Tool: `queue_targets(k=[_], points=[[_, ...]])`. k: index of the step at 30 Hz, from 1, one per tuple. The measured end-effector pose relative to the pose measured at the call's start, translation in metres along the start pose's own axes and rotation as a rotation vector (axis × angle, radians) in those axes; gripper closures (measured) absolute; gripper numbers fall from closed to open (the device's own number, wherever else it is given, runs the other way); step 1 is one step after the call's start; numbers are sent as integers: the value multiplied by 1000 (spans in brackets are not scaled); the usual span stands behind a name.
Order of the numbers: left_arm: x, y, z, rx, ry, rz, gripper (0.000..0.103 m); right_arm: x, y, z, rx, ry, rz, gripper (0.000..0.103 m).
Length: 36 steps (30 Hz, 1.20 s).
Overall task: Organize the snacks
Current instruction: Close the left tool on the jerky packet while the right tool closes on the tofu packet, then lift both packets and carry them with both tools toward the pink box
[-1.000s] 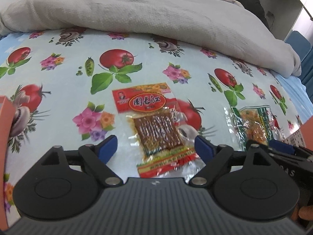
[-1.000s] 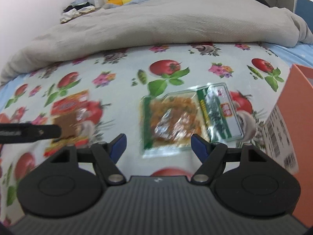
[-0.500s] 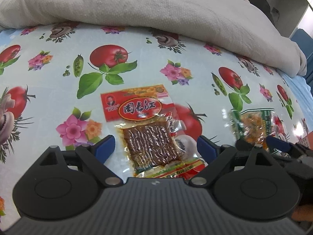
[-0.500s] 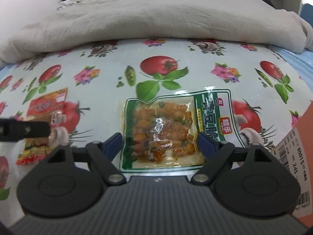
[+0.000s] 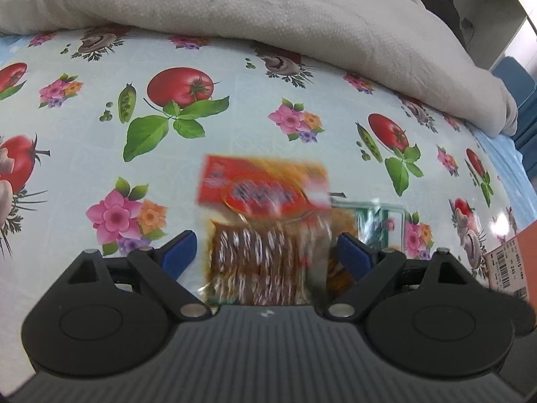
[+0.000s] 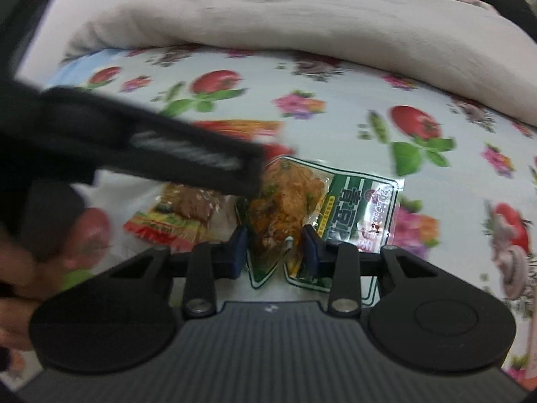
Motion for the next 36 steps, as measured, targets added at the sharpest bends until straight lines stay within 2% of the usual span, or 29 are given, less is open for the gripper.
queue_targets(k=[1,4,6,12,13,15,17,19,22,26,36], points=[[-1,0,2,-9,10,-2,11,-1,0,3,3,-1,-5,68],[-3,0,6,-31,38,-6,12,-5,1,4,100,-95,-29,73],[-4,0,7,-27,51,-5,12,-7,3,5,116,-125,-41,74],[-7,5,4,41,75,-1,11,-12,7,16,83,-143,-44,74],[-8,6,3,49,82,-1,12,-14,8,18,77,-162,-47,76],[-9,13,-5,141,47,-13,12,-18,8,29,58,-228,-63,77],[-10,21,-14,219,5,-38,15,-15,6,36,-16,-169,-41,77],[-11,22,-11,214,-5,-52,20,-12,7,33,1,-145,-31,78],[-13,21,-7,199,18,-48,24,-14,8,28,35,-171,-41,78],[-23,21,-9,158,62,-43,38,-21,8,34,-19,-126,-42,79],[-50,34,-9,84,139,-29,53,-32,20,30,-32,-41,1,79]])
Point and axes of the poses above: each gripper's, at about its wrist camera, not at the fingertips, and x roughly the way its jaws point, z to its left, y to its underside, the point moved 9 cm from there along x, roughly the way its jaws point, and after that the axes turned 12 degrees about -y, right-handed, at the moved point
